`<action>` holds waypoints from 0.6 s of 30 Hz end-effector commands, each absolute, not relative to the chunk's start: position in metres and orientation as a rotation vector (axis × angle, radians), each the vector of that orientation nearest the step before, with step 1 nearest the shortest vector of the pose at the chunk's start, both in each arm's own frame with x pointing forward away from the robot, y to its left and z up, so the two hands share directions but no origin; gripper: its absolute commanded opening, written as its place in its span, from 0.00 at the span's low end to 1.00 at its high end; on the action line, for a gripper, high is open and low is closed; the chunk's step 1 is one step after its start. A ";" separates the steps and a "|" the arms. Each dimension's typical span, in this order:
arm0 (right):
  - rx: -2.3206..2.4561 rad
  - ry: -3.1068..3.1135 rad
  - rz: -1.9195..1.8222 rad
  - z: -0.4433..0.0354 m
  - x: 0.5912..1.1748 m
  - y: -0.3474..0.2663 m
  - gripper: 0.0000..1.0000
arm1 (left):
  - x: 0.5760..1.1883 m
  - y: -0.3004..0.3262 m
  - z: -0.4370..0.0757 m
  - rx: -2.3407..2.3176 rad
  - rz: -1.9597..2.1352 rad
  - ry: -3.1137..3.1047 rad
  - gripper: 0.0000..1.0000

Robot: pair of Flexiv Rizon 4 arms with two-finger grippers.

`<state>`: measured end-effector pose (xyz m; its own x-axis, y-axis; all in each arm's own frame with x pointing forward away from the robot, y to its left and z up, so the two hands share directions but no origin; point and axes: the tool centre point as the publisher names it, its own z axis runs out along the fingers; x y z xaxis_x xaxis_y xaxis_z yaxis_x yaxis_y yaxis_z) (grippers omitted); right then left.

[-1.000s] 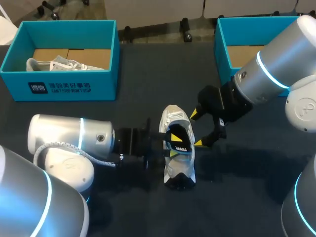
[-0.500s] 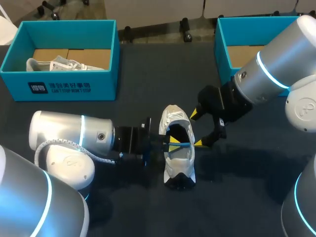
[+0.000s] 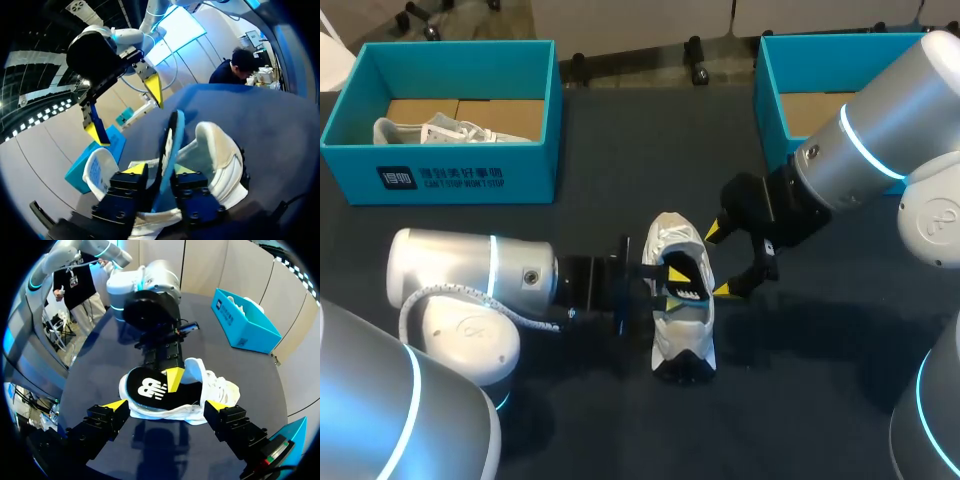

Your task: Take the shoe out of the shoebox, open the shoe tongue, remove and reinsert the insole, then place the shoe into the shoebox

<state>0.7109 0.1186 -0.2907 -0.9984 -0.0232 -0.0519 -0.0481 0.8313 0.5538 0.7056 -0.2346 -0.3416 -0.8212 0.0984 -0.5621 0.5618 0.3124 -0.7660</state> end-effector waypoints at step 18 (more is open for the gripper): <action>-0.057 2.964 0.897 -0.292 0.711 0.120 1.00 | 0.703 -0.237 -0.350 0.656 -1.472 2.153 0.00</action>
